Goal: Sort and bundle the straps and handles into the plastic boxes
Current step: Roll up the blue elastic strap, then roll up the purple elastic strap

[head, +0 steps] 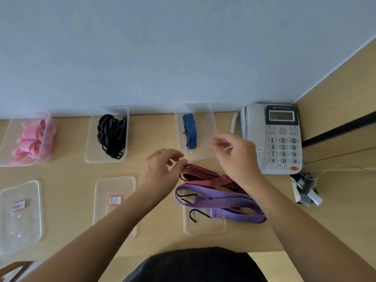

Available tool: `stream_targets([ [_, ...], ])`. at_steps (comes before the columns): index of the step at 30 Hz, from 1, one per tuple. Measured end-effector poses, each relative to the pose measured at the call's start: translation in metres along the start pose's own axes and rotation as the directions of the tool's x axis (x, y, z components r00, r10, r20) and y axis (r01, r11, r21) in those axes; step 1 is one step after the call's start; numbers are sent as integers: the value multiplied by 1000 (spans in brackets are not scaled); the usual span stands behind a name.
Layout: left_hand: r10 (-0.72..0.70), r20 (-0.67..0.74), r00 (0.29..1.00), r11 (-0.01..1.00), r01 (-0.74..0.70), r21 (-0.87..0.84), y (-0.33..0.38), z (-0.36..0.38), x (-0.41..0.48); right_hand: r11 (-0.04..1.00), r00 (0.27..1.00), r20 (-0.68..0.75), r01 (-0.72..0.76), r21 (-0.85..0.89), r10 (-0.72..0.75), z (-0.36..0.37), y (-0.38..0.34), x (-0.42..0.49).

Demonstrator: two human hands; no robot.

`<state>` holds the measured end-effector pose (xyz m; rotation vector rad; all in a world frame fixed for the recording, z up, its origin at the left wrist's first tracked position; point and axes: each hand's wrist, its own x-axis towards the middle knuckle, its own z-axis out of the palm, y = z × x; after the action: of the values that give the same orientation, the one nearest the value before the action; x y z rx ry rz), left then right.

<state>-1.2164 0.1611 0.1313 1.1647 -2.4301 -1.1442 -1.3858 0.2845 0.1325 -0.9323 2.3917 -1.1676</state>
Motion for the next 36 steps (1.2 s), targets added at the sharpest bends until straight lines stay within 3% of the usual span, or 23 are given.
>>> stream_targets([
  [3, 259, 76, 963, 961, -265, 79, 1, 0, -32, 991, 999, 39, 37, -129, -32, -34, 21, -44],
  [6, 432, 223, 874, 861, -473, 186, -5, 4, -54, 932, 965, 255, 145, -333, -59, -49, 34, -82],
  [8, 452, 332, 828, 800, -541, 259, -11, 6, -62, 825, 883, 470, 250, -507, 21, -43, 38, -97],
  [10, 442, 413, 796, 737, -585, 338, -13, 10, -66, 684, 822, 561, 356, -637, 96, -32, 42, -106],
  [12, 426, 433, 794, 684, -596, 420, -15, 15, -67, 612, 831, 546, 376, -696, 111, -24, 45, -109],
  [15, 449, 392, 803, 701, -588, 403, -19, 17, -65, 602, 862, 496, 341, -722, 106, -22, 45, -109],
  [20, 569, 191, 800, 742, -599, 300, -10, 2, -65, 741, 908, 419, 265, -617, 25, -30, 30, -115],
  [24, 667, 51, 743, 718, -660, 221, 1, -20, -72, 798, 944, 326, 236, -555, -52, -37, 9, -125],
  [27, 666, -62, 743, 736, -642, 212, 8, -38, -83, 838, 964, 262, 185, -513, -52, -43, -11, -133],
  [30, 586, -170, 792, 810, -566, 152, 14, -54, -100, 909, 977, 205, 130, -396, -51, -51, -33, -143],
  [33, 329, -256, 909, 932, -356, -67, 17, -68, -122, 980, 989, 135, 86, -181, -62, -62, -55, -155],
  [36, 217, -91, 972, 940, -233, -248, 21, -82, -140, 998, 990, 128, 58, 35, -62, -74, -82, -170],
])
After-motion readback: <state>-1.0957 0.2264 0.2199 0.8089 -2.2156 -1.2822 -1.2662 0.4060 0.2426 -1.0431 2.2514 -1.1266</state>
